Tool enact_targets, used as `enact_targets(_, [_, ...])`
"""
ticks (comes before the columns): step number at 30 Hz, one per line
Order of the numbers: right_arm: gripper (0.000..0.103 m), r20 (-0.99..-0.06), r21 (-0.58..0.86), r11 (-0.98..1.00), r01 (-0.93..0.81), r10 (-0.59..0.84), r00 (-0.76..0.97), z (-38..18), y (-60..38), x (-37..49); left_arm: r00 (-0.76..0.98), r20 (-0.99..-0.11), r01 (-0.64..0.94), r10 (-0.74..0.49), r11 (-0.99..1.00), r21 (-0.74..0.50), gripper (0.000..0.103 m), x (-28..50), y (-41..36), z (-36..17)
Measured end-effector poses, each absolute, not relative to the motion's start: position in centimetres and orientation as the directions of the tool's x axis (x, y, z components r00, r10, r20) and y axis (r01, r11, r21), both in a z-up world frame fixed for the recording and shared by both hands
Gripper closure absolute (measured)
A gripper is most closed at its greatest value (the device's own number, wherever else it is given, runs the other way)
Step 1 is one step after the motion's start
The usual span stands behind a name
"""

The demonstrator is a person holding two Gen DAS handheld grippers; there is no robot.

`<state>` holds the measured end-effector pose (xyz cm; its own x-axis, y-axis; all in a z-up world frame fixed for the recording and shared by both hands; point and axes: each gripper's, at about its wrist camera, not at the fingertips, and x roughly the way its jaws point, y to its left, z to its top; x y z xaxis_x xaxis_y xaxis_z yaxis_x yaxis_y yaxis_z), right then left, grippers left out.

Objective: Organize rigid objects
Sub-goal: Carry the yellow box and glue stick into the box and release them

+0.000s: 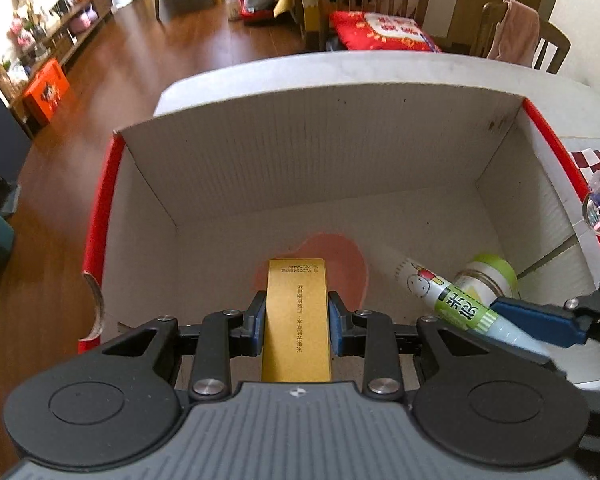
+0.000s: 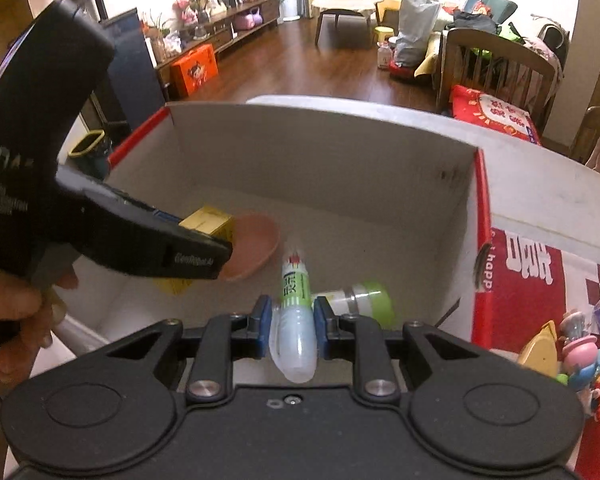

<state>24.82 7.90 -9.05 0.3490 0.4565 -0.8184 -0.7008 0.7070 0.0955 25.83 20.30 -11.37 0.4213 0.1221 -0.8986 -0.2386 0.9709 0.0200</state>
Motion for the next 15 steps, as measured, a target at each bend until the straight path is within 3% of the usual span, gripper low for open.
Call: enact_targets(15, [0.075,-0.855,0.107,0.688,-0.718,0.432,0.286,-9.77,8.05,24.60,0.324,-0.944,-0.264,0.062,0.964,-0.027,0.073,26.12,21.23,-12.49])
